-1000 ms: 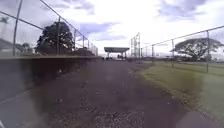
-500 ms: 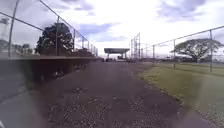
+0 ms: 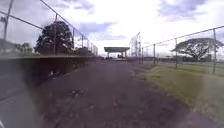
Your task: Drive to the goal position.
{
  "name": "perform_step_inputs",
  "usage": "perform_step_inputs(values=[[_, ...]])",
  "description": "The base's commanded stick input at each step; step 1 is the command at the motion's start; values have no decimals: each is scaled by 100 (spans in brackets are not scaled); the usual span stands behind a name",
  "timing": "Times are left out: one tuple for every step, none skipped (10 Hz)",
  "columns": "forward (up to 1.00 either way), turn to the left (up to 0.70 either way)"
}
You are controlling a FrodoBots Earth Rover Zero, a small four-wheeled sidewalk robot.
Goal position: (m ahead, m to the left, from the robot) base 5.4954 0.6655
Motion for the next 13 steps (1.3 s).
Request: perform_step_inputs(values=[[50,0],[50,0],[50,0],[50,0],[50,0],[50,0],[50,0],[50,0],[50,0],[50,0],[50,0],[50,0],[50,0]])
